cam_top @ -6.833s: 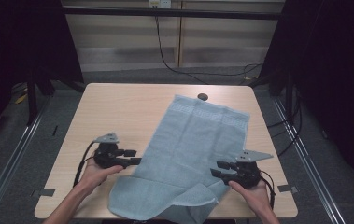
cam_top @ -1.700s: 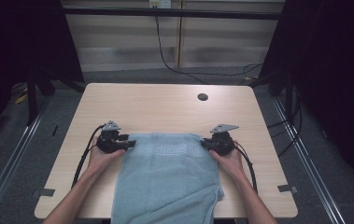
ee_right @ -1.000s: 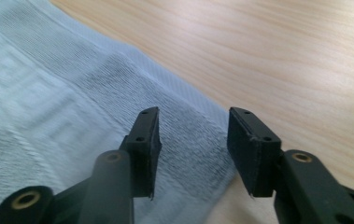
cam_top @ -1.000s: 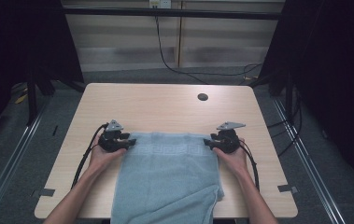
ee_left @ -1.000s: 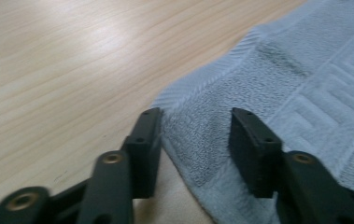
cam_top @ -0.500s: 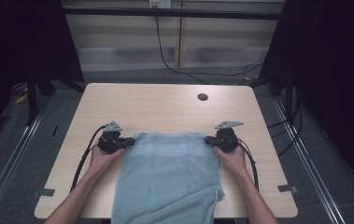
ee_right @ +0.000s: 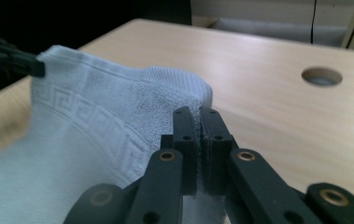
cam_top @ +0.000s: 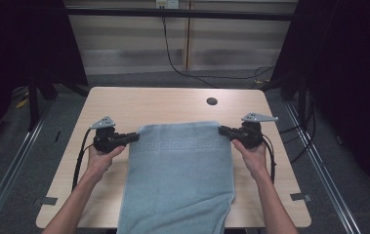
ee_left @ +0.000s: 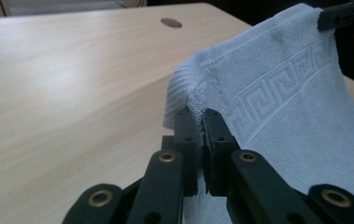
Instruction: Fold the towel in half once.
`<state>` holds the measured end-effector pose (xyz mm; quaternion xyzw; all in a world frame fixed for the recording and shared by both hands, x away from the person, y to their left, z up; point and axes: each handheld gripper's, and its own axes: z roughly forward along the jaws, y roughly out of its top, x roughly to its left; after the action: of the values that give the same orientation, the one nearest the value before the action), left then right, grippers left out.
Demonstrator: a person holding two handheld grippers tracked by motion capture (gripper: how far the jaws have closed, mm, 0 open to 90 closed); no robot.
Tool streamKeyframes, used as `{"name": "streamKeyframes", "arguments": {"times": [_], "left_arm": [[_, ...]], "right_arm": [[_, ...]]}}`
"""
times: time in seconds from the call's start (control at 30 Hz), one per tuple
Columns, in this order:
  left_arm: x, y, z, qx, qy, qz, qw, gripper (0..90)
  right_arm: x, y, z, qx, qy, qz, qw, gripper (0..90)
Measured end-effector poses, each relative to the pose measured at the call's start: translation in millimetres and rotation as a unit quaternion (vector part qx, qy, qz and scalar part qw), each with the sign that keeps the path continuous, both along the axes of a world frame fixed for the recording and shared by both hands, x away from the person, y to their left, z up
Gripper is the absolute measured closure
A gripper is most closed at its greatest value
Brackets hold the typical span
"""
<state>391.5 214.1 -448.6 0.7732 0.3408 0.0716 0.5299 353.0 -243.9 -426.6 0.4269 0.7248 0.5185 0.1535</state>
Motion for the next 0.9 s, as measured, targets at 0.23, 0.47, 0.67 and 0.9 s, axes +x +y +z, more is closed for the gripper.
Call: {"name": "streamKeyframes", "arguments": {"times": [0.23, 0.47, 0.67, 0.9], "left_arm": [[12.0, 2.2, 39.8, -0.019, -0.029, 0.013, 0.9993, 86.3], [23.3, 5.0, 75.4, -0.035, -0.051, 0.023, 0.9979, 86.3], [33.3, 5.1, 101.5, -0.046, -0.062, 0.038, 0.9963, 86.3], [41.2, -0.2, 141.3, -0.006, -0.096, 0.040, 0.9946, 86.3]], "right_arm": [[16.1, -4.9, 35.7, 0.026, -0.028, -0.009, 0.9992, 86.8], [33.5, 0.6, 67.7, 0.019, -0.044, -0.018, 0.9987, 86.9], [46.4, 5.6, 97.0, -0.007, -0.057, -0.026, 0.9980, 87.1], [56.1, 3.7, 130.3, 0.001, -0.082, -0.036, 0.9960, 87.4]]}}
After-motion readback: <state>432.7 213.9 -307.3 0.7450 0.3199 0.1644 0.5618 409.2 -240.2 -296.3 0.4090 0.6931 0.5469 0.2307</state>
